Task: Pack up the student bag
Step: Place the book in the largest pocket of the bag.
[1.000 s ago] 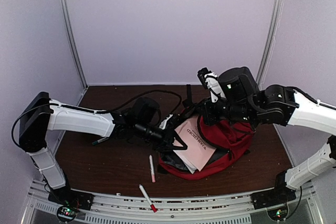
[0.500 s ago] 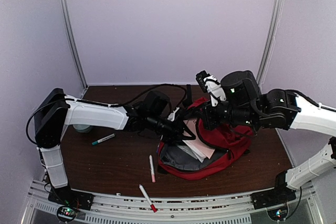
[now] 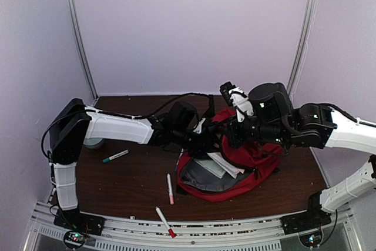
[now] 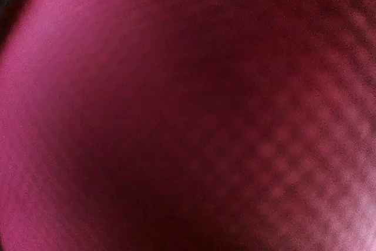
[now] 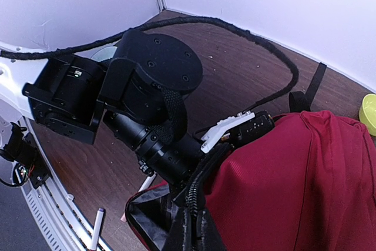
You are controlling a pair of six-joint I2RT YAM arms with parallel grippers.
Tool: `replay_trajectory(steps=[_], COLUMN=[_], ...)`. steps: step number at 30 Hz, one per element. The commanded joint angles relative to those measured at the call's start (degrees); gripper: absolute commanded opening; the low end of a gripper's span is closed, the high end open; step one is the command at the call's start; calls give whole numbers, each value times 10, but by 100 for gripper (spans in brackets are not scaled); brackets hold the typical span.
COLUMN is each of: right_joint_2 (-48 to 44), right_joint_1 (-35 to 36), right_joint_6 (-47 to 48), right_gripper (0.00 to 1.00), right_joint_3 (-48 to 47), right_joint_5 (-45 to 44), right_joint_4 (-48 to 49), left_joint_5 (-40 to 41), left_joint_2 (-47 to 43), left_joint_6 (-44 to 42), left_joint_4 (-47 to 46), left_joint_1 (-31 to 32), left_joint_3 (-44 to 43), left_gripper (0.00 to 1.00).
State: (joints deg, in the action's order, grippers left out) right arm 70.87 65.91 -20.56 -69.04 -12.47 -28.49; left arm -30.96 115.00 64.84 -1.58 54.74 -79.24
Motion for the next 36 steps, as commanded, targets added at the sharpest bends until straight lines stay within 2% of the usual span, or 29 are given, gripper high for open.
replay_trajectory(steps=[1,4,10,19,27,36], right_joint_2=[-30,-32,-25,-11,6,7], right_joint_1=[10,9,9,10,10,9], right_joint_6=[-2,-3,-3,3,-2,-4], right_gripper=[0,0,0,0,0,0], right_joint_3=[12,16,12,-2,-16,-14], right_joint_5=[1,-4,-10,-22,-44,-46], right_joint_4=[29,30,31,29,27,28], left_joint_5=[34,38,51,160,314,449], left_joint_2=[-7,-22,-65,-175,-196,-228], left_joint_6=[-15,-21,-45,-157,-254,-312], left_joint_4=[-46,-59,-41,135,273,340], left_joint_1=[-12,-12,-10,26,88,121], left_joint_3=[-3,13,50,86,51,36], left_gripper=[69,82,89,94,98,98])
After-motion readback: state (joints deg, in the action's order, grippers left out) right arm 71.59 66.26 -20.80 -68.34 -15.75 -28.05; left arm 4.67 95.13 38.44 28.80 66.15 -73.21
